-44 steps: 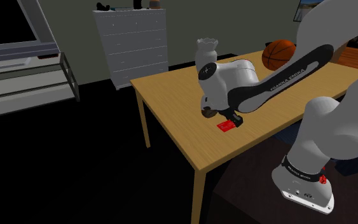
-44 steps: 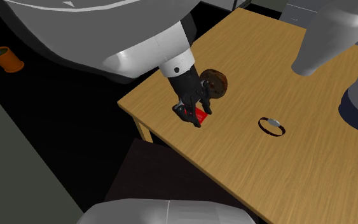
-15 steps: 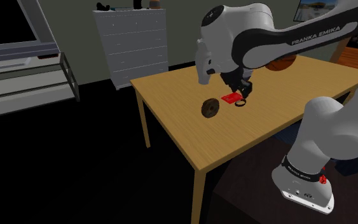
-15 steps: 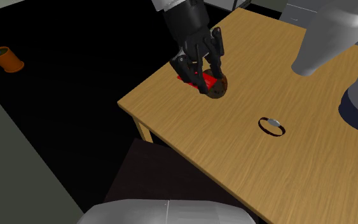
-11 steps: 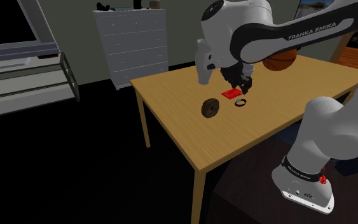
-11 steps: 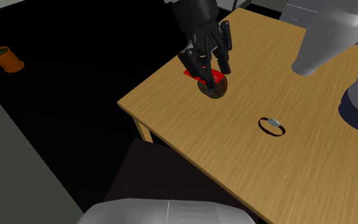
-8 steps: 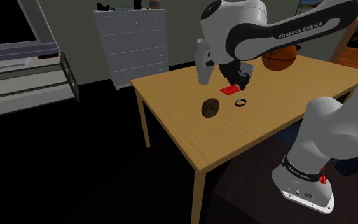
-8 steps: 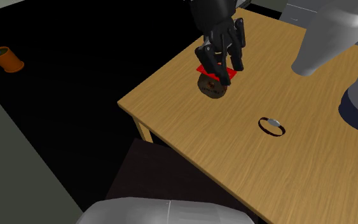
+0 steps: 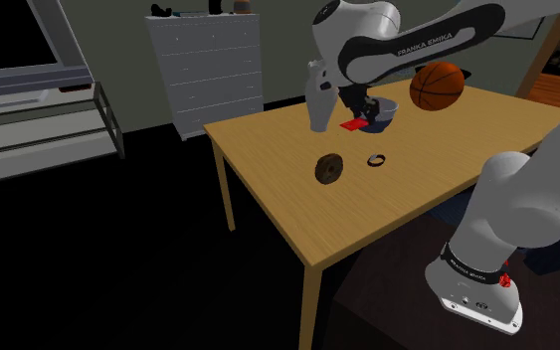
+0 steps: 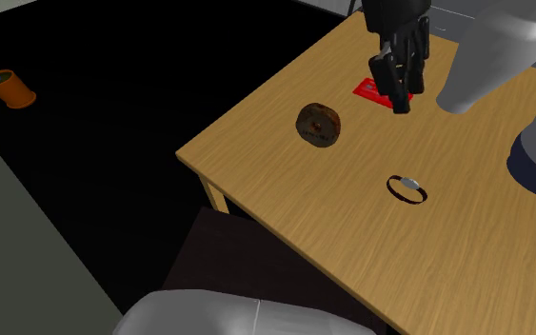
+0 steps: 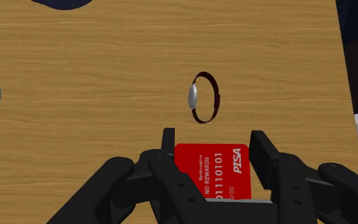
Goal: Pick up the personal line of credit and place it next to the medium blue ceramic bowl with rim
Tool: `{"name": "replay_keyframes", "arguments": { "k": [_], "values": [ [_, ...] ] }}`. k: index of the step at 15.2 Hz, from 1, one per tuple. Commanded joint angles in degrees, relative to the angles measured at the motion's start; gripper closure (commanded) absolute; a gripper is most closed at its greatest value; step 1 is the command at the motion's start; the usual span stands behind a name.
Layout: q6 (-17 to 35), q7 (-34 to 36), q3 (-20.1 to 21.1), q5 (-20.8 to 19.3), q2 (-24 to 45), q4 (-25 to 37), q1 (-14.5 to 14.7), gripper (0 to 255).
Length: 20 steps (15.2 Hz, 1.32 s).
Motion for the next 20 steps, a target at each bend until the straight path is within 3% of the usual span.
{"name": "replay_keyframes", "arguments": {
  "k": [1,8,16,20],
  "values": [
    [1.46,-2.08,-1.67,-0.89,3.41,3.25,-0.94,255],
    [6.44,-9.58,-7.15,-2.09,13.98,13.55,-4.32,255],
    [10.17,-19.11,-11.66,0.87,28.45,29.48,-8.92,255],
    [12.65,-17.78,-11.67,0.64,28.97,27.19,-9.10,255]
  ]
}}
